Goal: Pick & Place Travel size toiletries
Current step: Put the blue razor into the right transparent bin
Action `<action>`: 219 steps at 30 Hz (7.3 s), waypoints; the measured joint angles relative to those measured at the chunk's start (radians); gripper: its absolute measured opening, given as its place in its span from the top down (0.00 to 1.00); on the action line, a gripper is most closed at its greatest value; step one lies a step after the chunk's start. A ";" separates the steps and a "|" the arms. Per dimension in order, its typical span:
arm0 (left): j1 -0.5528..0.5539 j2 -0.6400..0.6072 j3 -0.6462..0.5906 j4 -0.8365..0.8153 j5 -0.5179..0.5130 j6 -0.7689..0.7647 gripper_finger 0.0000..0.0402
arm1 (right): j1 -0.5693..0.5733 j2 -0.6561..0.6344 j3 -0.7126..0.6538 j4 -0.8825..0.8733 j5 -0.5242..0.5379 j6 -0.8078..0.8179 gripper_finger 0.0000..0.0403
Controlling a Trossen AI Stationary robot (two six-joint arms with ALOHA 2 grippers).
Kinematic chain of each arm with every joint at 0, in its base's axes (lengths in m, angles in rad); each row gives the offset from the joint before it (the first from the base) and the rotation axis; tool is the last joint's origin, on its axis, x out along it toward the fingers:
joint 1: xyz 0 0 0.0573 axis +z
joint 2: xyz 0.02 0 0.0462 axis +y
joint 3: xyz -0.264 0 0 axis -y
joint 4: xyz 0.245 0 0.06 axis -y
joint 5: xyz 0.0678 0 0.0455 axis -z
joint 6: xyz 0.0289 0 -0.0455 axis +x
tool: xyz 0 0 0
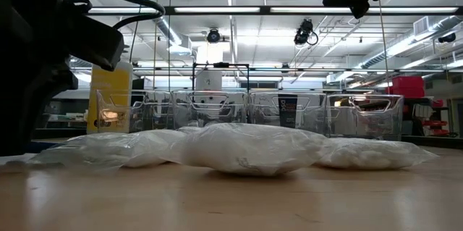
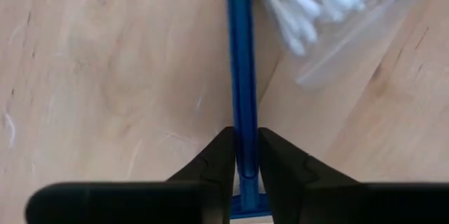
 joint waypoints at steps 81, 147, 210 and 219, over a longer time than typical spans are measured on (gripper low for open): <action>0.188 -0.424 0.001 -0.065 -0.188 0.278 0.89 | 0.000 0.000 0.000 0.001 -0.001 -0.008 0.98; 0.692 -0.417 0.163 0.879 0.044 0.809 0.89 | 0.000 0.000 0.000 0.310 0.000 -0.078 0.97; 0.690 -0.314 0.162 0.941 0.184 0.766 0.90 | -0.011 0.425 0.171 0.872 -0.135 0.082 0.36; 0.690 -0.314 0.162 0.942 0.197 0.766 0.90 | -0.031 0.477 0.224 0.870 -0.180 0.104 0.33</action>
